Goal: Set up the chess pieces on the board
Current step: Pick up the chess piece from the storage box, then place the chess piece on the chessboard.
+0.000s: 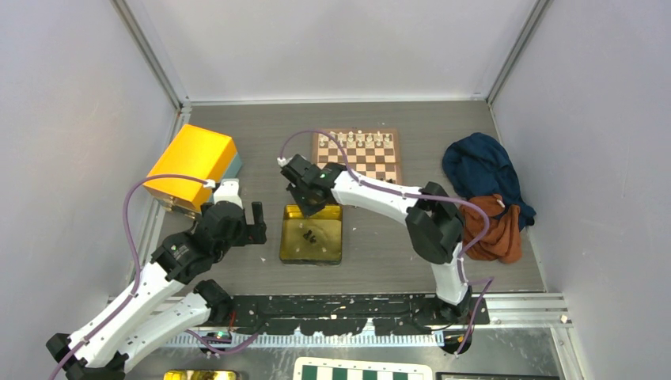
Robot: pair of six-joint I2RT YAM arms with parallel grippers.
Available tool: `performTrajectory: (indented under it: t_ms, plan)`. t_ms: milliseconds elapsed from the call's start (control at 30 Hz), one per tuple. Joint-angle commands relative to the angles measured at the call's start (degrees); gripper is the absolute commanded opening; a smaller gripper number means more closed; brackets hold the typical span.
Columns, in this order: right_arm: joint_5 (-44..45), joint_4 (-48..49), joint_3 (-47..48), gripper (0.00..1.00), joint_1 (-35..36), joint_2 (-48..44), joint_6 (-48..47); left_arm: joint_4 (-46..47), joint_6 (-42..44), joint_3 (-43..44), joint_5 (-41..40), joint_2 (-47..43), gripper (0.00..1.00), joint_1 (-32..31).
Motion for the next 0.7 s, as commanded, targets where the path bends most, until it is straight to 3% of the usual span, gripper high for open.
performTrajectory:
  t_ms: [0, 667]
  plan:
    - [3.1, -3.5, 4.7, 0.09, -0.1, -6.7, -0.6, 2.1, -0.4, 0.5, -1.2, -0.2, 1.0, -0.1]
    - [5.9, -8.6, 5.4, 0.09, -11.0, -7.5, -1.0, 3.1, -0.5, 0.8, -0.8, 1.4, 1.0, -0.1]
